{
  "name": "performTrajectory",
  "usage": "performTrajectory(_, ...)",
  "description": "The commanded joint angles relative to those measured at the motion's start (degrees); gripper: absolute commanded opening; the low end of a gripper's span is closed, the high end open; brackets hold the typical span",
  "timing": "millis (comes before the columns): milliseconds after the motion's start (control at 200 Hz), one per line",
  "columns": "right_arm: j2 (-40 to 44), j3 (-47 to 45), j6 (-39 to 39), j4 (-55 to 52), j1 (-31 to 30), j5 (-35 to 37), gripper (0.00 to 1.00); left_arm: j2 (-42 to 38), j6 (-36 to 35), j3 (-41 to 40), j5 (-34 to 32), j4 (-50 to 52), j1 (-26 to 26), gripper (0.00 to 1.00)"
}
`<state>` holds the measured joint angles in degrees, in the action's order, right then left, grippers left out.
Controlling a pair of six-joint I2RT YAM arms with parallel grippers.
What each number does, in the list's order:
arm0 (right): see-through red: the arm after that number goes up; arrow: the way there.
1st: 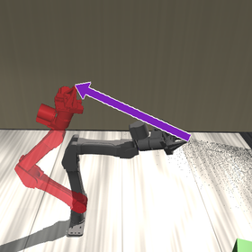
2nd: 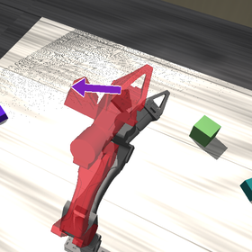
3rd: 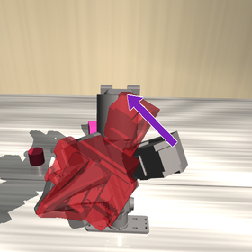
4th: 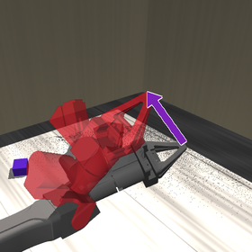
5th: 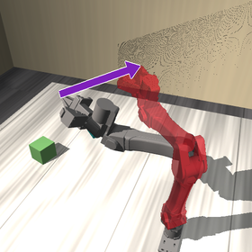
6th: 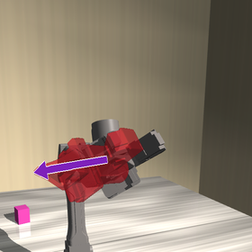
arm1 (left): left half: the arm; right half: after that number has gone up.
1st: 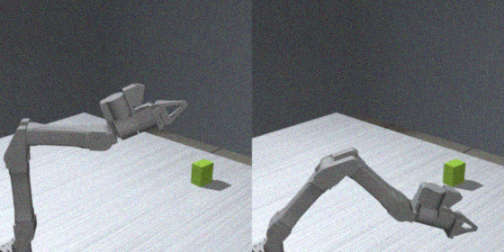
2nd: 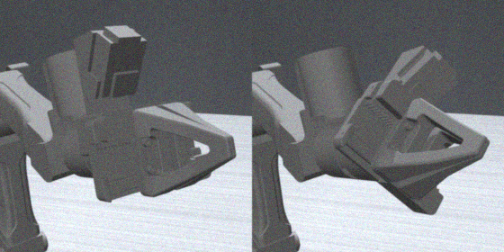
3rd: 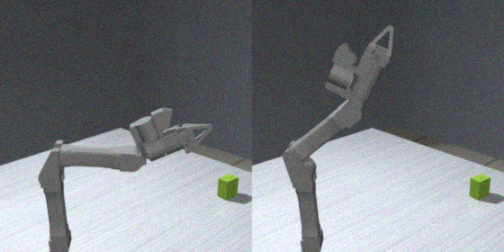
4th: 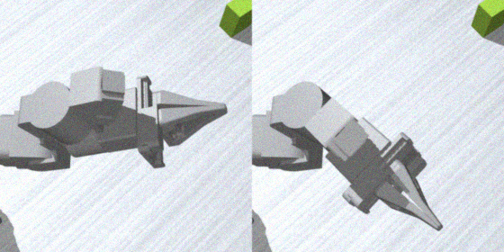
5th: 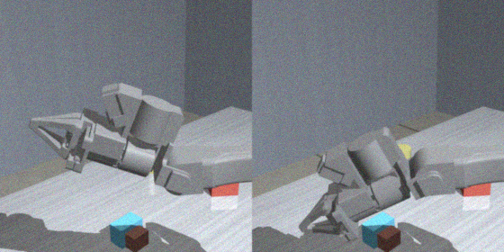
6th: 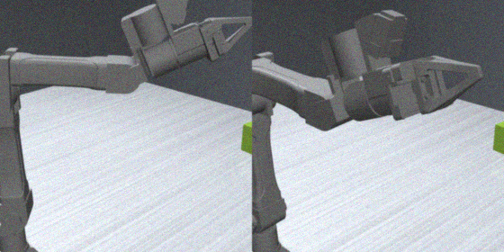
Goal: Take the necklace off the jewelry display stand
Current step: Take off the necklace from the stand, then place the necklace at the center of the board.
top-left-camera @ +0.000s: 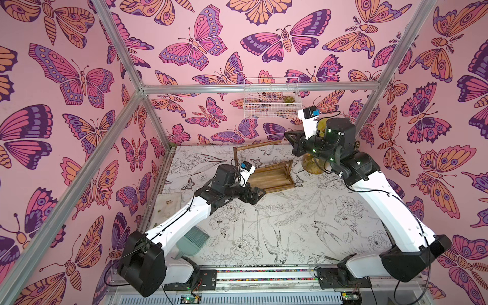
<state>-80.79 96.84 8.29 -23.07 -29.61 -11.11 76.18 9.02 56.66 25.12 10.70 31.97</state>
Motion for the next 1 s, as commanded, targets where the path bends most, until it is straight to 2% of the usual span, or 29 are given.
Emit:
performTrajectory(0, 1.89, 1.21, 0.00, -1.59, -1.76, 1.52, 0.00, -1.52, -1.95, 2.01, 0.46, -0.84, 1.19, 1.00)
performTrajectory(210, 3.26, -0.48, 0.88, -1.44, -4.26, 2.90, 0.00, -0.71, -1.63, 3.67, -1.70, -1.25, 2.66, 1.00)
performTrajectory(626, 8.47, -3.21, 4.19, -2.85, -7.89, 3.40, 0.00, -0.32, -2.42, 3.72, -0.64, -6.37, 7.10, 1.00)
performTrajectory(996, 9.94, -3.22, 5.46, -2.95, -10.85, 4.59, 0.00, 0.93, -2.42, 4.54, -1.91, -11.64, 7.50, 1.00)
